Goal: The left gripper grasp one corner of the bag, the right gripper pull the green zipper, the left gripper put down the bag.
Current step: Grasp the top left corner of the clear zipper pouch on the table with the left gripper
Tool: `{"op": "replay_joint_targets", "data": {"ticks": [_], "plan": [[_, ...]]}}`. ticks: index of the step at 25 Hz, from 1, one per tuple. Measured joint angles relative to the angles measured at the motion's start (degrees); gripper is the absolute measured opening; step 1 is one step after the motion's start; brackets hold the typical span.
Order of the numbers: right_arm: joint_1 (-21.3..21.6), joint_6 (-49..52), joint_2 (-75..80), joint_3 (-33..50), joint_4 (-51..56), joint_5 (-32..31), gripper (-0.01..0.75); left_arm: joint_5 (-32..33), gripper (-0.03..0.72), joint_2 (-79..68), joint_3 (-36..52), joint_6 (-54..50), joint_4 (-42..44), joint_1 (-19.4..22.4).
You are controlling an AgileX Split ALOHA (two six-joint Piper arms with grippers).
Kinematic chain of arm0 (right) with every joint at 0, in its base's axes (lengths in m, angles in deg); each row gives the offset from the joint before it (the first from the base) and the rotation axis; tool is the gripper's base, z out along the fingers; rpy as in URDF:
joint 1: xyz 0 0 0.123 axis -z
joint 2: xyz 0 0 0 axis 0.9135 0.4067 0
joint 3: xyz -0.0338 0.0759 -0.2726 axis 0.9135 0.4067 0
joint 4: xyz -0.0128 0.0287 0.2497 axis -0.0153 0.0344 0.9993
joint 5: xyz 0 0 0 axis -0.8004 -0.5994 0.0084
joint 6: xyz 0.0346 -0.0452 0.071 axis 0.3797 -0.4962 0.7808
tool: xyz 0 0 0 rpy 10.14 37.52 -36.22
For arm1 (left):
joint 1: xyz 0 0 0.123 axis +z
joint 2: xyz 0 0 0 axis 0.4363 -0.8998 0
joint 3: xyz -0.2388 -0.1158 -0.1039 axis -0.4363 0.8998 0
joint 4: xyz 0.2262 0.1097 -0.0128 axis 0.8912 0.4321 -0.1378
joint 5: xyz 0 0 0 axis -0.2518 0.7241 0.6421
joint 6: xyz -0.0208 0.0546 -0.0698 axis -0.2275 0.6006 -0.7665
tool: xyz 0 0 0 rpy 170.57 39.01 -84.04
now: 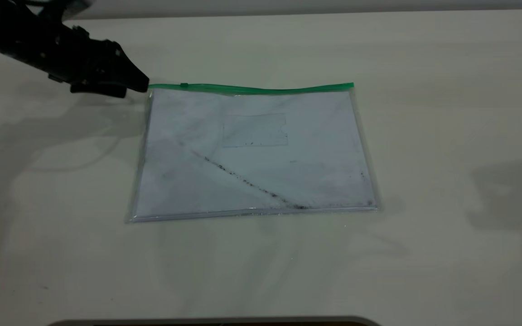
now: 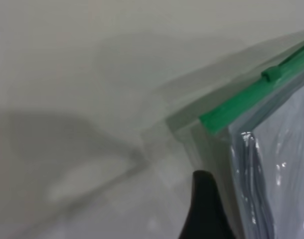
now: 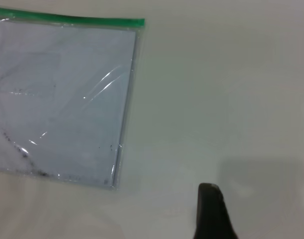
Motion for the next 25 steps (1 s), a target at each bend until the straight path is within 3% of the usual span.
{"op": "replay_joint_targets", "data": {"ticks": [11, 15, 17, 22, 25], "plan": [[0.00, -0.20, 0.00, 0.00, 0.00, 0.12, 0.522, -0.48, 0.590, -5.88, -4.65, 1.74, -2.18, -4.24], [0.00, -0.20, 0.00, 0.00, 0.00, 0.12, 0.522, -0.14, 0.546, -6.63, -5.34, 3.08, -3.33, -4.89], [0.00, -0.26, 0.00, 0.00, 0.00, 0.12, 0.522, 0.08, 0.467, -6.77, -5.82, 5.12, -3.33, -5.01], [0.00, -3.43, 0.11, 0.00, 1.49, 0.60, 0.522, 4.30, 0.100, -7.16, -9.45, 11.87, -2.90, -5.01], [0.00, -7.53, 1.13, -0.04, 4.37, 1.28, 0.522, 10.63, 0.053, -7.16, -14.09, 16.44, -0.77, -5.07]]}}
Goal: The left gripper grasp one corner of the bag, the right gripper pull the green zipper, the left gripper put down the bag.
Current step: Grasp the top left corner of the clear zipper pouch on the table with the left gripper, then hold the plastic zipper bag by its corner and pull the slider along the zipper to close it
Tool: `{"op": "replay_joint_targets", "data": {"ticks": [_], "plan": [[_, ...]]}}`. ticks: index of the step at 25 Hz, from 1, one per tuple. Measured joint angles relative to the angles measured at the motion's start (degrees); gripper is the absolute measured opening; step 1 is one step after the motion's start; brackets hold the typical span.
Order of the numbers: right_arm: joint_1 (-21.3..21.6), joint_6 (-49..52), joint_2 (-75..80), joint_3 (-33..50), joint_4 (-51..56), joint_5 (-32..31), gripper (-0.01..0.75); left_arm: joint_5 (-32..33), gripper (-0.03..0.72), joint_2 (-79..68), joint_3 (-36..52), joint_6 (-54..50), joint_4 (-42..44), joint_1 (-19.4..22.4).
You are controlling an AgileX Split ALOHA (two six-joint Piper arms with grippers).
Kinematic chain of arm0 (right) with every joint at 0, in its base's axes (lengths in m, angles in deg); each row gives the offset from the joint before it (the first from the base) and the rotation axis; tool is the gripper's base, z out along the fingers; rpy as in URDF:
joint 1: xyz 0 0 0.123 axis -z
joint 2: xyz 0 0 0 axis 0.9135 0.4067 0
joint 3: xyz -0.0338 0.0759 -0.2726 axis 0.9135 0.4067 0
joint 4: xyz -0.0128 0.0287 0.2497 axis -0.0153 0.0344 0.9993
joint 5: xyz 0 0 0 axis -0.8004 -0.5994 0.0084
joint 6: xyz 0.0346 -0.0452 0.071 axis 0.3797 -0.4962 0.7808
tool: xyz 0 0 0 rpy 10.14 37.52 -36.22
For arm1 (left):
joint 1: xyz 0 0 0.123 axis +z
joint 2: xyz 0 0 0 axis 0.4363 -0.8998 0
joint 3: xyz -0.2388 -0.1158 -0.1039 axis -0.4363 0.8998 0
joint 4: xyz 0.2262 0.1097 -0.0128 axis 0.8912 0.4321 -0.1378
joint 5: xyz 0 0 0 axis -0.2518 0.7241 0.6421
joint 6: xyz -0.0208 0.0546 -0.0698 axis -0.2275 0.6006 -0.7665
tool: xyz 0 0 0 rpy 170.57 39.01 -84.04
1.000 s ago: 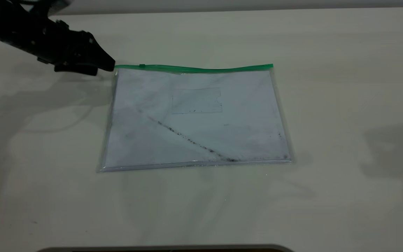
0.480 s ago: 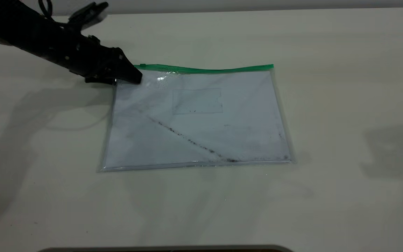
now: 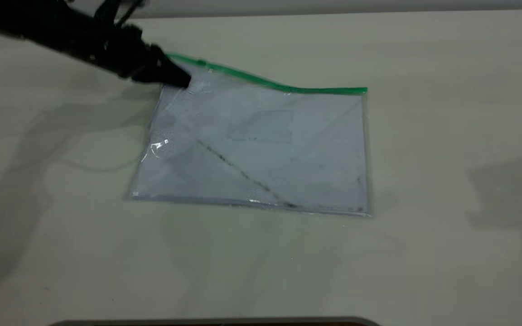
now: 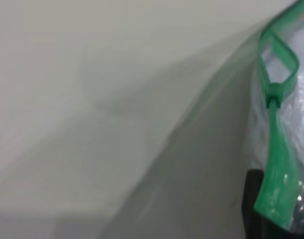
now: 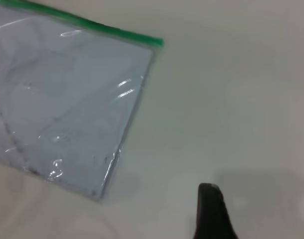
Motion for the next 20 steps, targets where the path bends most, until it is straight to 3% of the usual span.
{"op": "replay_joint_targets", "data": {"ticks": [4, 8, 13, 20], "plan": [[-0.83, -8.17, 4.52, -2.16, 5.07, 0.13, 0.522, 11.79, 0.053, -0.06, -7.17, 3.07, 8.08, -0.25], [-5.92, -17.19, 11.63, -7.78, 8.96, 0.58, 0.522, 20.80, 0.053, -0.06, -14.03, 3.70, 18.38, -1.12], [-13.25, -25.41, 22.63, -16.38, 11.70, 1.25, 0.522, 23.64, 0.053, -0.12, -20.47, 6.75, 25.32, -2.50], [-20.82, -30.68, 34.83, -28.03, 15.63, 0.49, 0.522, 24.19, 0.053, -0.37, -25.31, 14.46, 26.92, -6.18]]}}
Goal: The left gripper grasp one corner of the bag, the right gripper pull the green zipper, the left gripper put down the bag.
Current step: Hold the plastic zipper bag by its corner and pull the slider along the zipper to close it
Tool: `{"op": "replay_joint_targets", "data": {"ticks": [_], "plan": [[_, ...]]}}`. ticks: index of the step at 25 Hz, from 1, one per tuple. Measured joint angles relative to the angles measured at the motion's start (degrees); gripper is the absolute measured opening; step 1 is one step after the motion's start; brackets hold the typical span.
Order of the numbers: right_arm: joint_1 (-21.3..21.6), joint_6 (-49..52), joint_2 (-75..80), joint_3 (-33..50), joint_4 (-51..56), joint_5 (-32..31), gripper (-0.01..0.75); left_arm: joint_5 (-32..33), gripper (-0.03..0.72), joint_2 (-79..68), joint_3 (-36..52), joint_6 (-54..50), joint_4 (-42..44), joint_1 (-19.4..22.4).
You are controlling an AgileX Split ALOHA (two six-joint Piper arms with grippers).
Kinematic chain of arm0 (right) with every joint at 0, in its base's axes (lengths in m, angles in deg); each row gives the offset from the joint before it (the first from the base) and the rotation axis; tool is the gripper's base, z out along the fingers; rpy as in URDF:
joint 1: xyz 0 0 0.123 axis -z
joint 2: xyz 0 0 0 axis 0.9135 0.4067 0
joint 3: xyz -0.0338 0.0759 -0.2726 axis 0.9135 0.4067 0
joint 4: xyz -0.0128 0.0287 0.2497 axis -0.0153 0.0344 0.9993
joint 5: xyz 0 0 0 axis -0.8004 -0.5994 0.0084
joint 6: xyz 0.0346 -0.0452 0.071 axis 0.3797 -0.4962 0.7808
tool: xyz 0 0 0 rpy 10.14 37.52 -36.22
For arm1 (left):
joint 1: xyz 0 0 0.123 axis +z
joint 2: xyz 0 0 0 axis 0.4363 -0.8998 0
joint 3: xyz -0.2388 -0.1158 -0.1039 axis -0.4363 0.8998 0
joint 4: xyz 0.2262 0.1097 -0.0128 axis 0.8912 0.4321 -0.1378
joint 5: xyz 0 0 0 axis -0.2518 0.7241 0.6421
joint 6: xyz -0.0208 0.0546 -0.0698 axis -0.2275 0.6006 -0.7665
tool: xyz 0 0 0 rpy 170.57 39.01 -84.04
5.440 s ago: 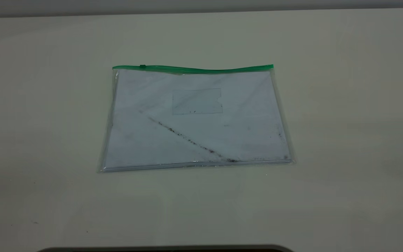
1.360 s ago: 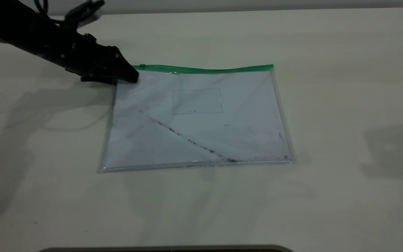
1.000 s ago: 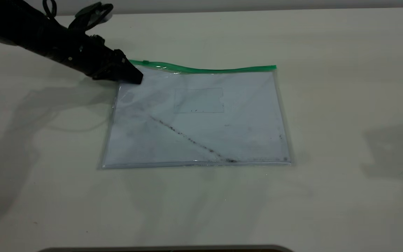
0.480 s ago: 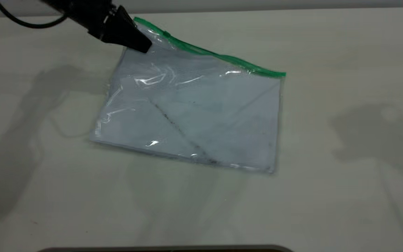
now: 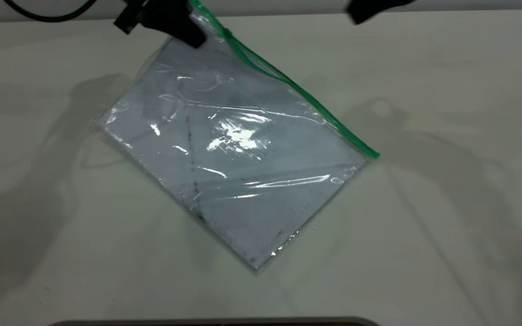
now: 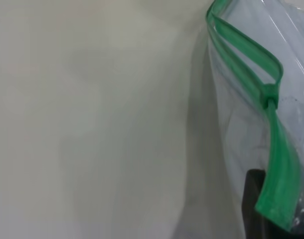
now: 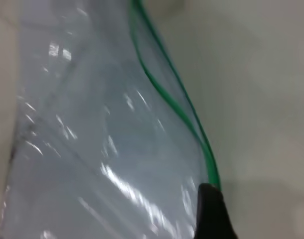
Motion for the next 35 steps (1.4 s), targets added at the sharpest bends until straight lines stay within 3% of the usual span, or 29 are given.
{"op": "replay_joint_targets", "data": {"ticks": [8, 19, 28, 32, 35], "plan": [[-4.83, -2.95, 6.63, -7.23, 2.90, -0.38, 0.522, -5.29, 0.053, -0.18, -0.06, 3.42, -0.67, -3.87], [-5.04, -11.86, 10.68, -7.47, 13.34, 1.79, 0.522, -7.70, 0.053, -0.23, -0.06, 6.88, -3.54, -8.17], [-5.04, -12.70, 12.50, -7.54, 14.47, 4.08, 0.520, -7.70, 0.053, -0.23, -0.06, 7.14, -4.75, -9.10], [-5.04, -12.77, 13.19, -7.54, 14.53, 4.37, 0.445, -7.59, 0.053, -0.23, -0.12, 7.14, -4.75, -9.10], [-5.04, -12.77, 13.19, -7.54, 14.63, 4.37, 0.328, -7.34, 0.053, -0.23, -0.18, 7.14, -4.75, -9.10]]}}
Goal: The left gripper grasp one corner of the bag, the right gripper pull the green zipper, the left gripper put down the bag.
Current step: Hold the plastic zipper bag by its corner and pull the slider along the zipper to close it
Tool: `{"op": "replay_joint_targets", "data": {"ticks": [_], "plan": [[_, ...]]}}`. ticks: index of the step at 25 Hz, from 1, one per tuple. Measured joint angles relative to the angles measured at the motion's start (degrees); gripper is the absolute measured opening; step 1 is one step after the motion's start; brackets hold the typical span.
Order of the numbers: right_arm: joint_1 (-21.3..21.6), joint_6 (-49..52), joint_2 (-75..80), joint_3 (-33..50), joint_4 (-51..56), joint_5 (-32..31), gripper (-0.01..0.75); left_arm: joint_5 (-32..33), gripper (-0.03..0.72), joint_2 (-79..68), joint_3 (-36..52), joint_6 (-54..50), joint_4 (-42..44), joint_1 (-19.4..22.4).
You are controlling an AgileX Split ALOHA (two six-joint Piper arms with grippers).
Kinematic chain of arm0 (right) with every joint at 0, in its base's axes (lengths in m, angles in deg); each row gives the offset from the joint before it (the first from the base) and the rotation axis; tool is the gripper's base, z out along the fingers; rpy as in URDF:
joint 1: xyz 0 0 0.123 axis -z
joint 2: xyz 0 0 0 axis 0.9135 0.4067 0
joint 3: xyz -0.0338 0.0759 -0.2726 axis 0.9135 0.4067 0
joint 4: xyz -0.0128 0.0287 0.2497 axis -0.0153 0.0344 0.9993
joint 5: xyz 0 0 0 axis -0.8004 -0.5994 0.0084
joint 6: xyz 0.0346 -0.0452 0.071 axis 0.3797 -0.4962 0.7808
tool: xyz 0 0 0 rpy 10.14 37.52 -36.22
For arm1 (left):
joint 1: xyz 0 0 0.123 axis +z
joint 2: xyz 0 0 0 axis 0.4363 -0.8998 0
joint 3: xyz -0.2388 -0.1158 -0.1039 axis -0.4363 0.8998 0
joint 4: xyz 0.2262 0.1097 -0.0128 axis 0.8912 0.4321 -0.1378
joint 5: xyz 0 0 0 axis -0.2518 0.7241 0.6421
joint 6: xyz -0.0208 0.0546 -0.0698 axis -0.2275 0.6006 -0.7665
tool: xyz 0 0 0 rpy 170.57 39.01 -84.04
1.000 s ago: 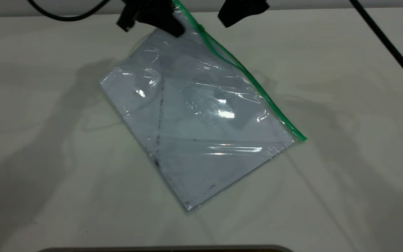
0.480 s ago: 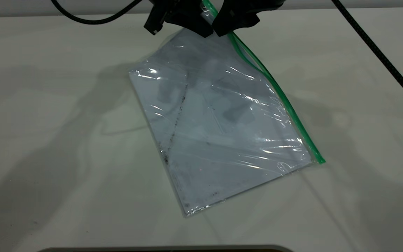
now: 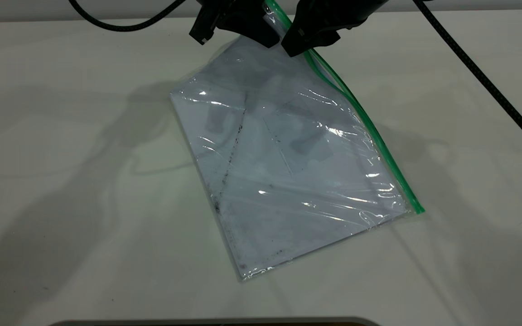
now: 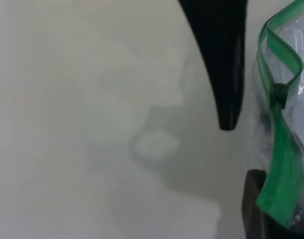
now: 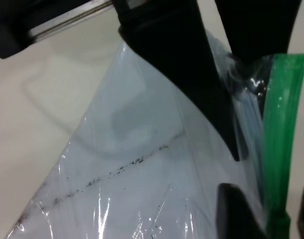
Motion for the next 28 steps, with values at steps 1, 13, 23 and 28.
{"op": "replay_joint_targets", "data": {"ticks": [1, 13, 23, 28], "plan": [[0.00, 0.00, 0.00, 0.00, 0.00, 0.00, 0.293, 0.08, 0.053, 0.00, 0.00, 0.00, 0.00, 0.00], [0.00, 0.00, 0.00, -0.23, -0.18, -0.65, 0.065, 1.04, 0.053, -0.06, -0.89, -1.71, 0.12, 0.43], [-0.02, 4.16, -0.05, -1.03, -3.42, -0.72, 0.064, 4.97, 0.053, -0.59, -5.65, -7.57, 0.09, 3.55], [-0.14, 10.27, -0.05, -1.03, -10.04, -1.54, 0.064, 6.05, 0.053, -0.59, -5.83, -8.79, 0.02, 4.51]]}}
